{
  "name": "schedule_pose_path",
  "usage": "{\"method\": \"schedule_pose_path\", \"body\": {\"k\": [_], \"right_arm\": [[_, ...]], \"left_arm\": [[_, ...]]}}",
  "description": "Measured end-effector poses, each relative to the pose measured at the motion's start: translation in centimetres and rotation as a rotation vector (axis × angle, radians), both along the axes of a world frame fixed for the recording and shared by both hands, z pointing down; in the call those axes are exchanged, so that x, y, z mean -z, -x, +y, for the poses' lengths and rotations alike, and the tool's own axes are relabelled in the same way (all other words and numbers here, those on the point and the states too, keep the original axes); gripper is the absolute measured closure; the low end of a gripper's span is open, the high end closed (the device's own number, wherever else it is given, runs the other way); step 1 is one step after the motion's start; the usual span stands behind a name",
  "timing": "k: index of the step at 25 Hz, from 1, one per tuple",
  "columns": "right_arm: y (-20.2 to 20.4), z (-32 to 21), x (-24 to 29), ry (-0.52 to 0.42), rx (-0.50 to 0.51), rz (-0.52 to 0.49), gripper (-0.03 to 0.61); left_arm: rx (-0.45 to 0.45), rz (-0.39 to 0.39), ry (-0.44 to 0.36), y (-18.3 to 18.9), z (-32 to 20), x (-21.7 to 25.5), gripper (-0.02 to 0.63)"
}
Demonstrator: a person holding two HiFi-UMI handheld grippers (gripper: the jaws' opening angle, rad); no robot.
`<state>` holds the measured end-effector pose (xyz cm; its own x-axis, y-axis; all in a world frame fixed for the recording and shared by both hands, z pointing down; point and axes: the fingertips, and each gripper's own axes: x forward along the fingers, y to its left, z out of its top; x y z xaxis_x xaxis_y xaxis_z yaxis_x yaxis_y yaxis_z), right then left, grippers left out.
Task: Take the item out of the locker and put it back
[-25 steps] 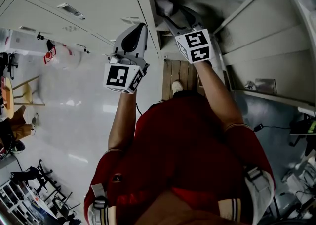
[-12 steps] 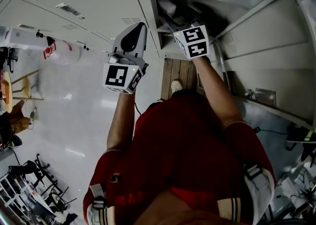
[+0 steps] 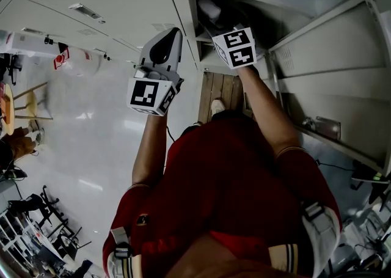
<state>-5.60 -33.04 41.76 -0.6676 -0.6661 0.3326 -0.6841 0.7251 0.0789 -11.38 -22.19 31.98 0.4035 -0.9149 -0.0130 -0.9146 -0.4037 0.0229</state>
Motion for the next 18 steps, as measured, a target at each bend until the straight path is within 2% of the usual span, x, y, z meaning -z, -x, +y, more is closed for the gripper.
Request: {"method": "schedule_pose_path", "body": {"k": [11,14,18], "right_arm": [[0.62,-0.8,-0.99,0.023,-0.005,0.03,0.33],[0.46,-0.9,-0.86,0.02,-0.014,0.025,0.364],[0.34,-0.76,-0.78,0.016,-0.019,0.01,0.37]], "left_arm": [[0.016,-0.002,0.011,0.84,0.06,-0.45,0.607],[0.016,-0.001,0.011,0.97,0.1,-0.41,0.607],[0.009,-0.001,0.01,0.93,0.15,-0.4,0.607]]}}
